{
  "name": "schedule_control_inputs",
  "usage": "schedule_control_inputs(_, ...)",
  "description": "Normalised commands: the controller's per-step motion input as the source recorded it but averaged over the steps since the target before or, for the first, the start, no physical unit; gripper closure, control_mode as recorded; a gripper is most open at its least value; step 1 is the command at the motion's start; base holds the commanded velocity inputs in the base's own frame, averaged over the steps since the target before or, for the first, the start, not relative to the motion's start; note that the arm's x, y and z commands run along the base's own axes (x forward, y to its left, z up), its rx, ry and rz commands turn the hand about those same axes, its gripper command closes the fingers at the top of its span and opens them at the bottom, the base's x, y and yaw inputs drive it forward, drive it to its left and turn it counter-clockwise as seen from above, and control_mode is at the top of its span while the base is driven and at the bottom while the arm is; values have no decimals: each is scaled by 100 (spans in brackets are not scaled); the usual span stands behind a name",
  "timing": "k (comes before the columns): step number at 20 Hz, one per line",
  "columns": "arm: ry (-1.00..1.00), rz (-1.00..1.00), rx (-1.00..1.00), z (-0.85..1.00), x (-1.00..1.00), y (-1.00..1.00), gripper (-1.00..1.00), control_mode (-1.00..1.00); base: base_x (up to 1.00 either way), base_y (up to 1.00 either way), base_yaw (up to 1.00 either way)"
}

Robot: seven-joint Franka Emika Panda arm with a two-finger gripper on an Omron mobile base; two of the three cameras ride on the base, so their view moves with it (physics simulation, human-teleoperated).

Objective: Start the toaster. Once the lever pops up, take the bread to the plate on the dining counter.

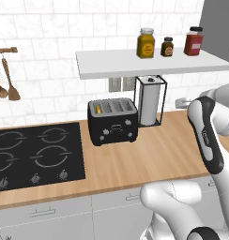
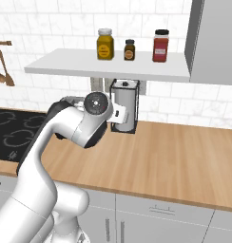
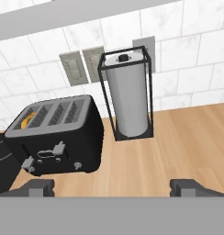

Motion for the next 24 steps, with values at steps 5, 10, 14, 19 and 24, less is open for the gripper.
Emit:
schedule_control_inputs(5, 0, 0, 0, 0, 0, 0, -100, -100, 0, 0, 0)
schedule_control_inputs(10, 0, 0, 0, 0, 0, 0, -100, -100, 0, 0, 0)
schedule_control_inputs(14, 0, 0, 0, 0, 0, 0, -100, -100, 0, 0, 0)
schedule_control_inputs(19, 0, 0, 0, 0, 0, 0, -100, -100, 0, 0, 0)
schedule_control_inputs(24, 0, 0, 0, 0, 0, 0, -100, -100, 0, 0, 0)
